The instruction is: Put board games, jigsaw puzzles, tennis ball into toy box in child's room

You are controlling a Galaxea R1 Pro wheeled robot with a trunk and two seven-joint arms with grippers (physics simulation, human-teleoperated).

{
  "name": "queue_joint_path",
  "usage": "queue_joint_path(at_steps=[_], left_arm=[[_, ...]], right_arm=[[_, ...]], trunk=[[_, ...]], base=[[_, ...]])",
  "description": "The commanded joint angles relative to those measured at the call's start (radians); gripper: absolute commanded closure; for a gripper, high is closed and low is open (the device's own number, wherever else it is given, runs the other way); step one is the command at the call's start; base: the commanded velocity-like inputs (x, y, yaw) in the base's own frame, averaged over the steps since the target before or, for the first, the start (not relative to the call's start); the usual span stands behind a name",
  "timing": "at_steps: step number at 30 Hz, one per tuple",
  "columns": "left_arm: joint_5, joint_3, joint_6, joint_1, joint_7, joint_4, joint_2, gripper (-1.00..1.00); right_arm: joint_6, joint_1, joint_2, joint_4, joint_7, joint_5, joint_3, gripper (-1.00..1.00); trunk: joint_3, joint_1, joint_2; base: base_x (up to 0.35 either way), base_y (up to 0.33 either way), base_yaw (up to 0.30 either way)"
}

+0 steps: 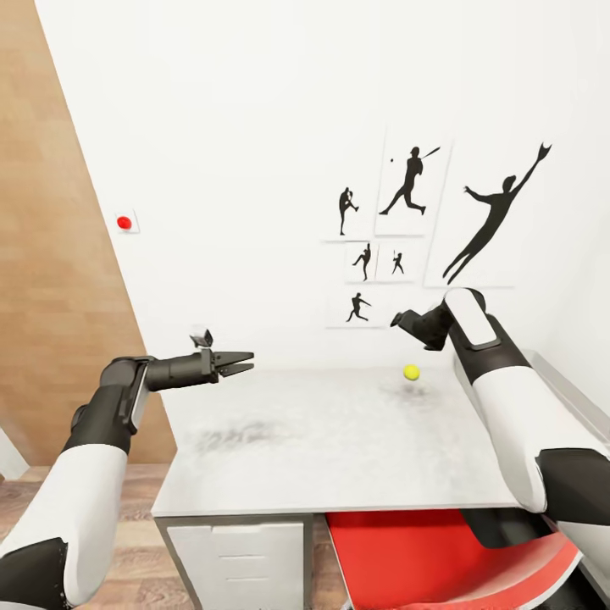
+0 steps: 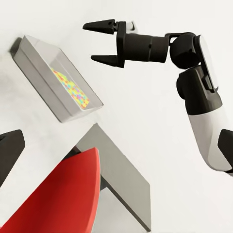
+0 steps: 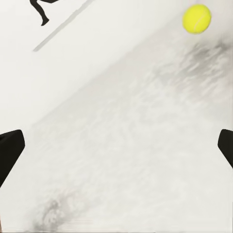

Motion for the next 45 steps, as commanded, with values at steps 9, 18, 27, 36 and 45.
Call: queue_joint_path(at_steps=[9,18,27,36,45], left_arm=[[-0.008,0.001,0.018,-0.001,-0.009,-0.014,0.033,-1.0],[0.0,-0.001,0.028,-0.002,-0.009,-0.053,0.095,-1.0],[0.003,-0.014,0.029,-0.001,-0.009,-0.145,0.135,-1.0],[0.003,-0.03,0.027,0.022,-0.009,-0.24,0.143,-1.0],[0.008,-0.034,0.023,0.048,-0.009,-0.294,0.144,-1.0]], right_arm=[[0.063,-0.028,0.004,0.006,-0.009,-0.006,0.005,-1.0],[0.072,-0.071,0.006,0.013,-0.01,-0.005,0.007,-1.0],[0.073,-0.082,0.019,0.016,-0.009,-0.006,0.017,-1.0],[0.073,-0.096,0.035,0.026,-0.009,-0.005,0.064,-1.0],[0.072,-0.101,0.04,0.033,-0.005,-0.004,0.091,-1.0]], trunk=[[-0.017,0.001,-0.003],[-0.032,0.001,-0.003],[-0.047,0.001,-0.003],[-0.061,0.001,-0.003],[-0.076,0.001,-0.003]], base=[[0.0,0.0,-0.047],[0.0,0.0,-0.004],[0.0,0.0,0.0],[0.0,0.0,0.0],[0.0,0.0,0.0]])
